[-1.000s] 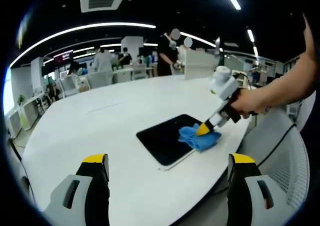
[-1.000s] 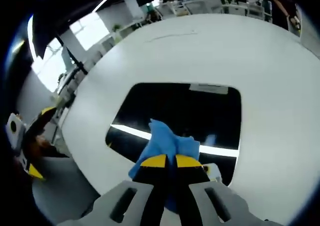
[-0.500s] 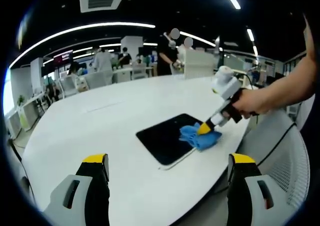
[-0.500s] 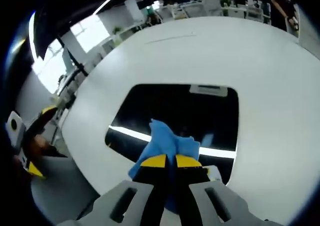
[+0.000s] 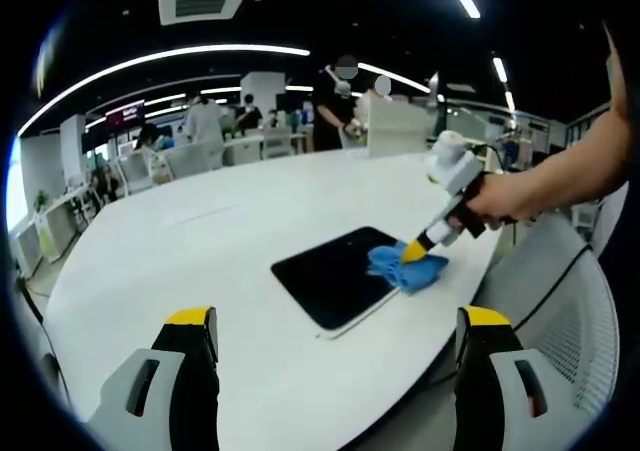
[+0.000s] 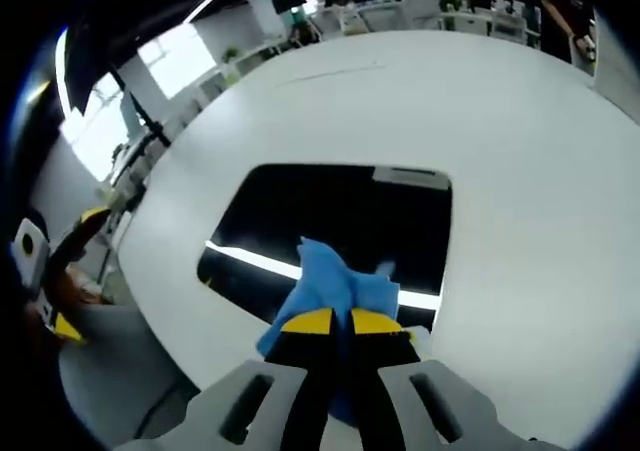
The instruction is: Wipe the mirror surface with the cleaning cloth until all visible marks leave the cleaned area.
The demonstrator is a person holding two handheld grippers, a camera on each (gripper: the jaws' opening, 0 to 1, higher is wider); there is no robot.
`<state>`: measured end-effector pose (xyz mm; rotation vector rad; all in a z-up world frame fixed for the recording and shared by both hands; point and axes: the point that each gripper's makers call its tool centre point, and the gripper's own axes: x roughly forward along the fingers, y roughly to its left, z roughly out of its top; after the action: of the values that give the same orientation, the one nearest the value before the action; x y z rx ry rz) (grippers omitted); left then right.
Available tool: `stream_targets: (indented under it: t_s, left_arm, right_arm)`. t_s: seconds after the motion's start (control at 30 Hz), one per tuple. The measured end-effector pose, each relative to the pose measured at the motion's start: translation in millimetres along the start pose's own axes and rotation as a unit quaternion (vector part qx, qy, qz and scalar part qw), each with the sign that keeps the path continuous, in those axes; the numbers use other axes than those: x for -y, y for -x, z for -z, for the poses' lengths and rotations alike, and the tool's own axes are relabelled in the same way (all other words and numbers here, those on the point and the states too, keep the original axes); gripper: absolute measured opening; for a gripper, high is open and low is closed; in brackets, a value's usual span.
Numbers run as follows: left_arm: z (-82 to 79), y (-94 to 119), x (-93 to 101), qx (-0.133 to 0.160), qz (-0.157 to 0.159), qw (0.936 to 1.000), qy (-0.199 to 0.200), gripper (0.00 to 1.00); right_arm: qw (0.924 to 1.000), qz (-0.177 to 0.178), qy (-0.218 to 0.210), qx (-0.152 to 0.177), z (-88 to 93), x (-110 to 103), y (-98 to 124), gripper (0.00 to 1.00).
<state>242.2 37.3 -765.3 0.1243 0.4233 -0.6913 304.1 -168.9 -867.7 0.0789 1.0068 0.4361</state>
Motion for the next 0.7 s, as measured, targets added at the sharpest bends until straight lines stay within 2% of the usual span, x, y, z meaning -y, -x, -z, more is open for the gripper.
stream_targets:
  t_s: [0.43, 0.7]
  left_arm:
    - [0.2, -0.5, 0.7, -0.001, 0.000, 1.0000, -0.001, 0.99]
    - [0.1, -0.5, 0.4, 0.000, 0.000, 1.0000, -0.002, 0.99]
  right_arm:
    - [0.9999, 0.007, -0.001, -0.008, 1.7, 8.8, 4.5, 0.00]
    - [0.9999, 0.012, -0.001, -0.007, -4.0, 14.6, 2.2, 0.00]
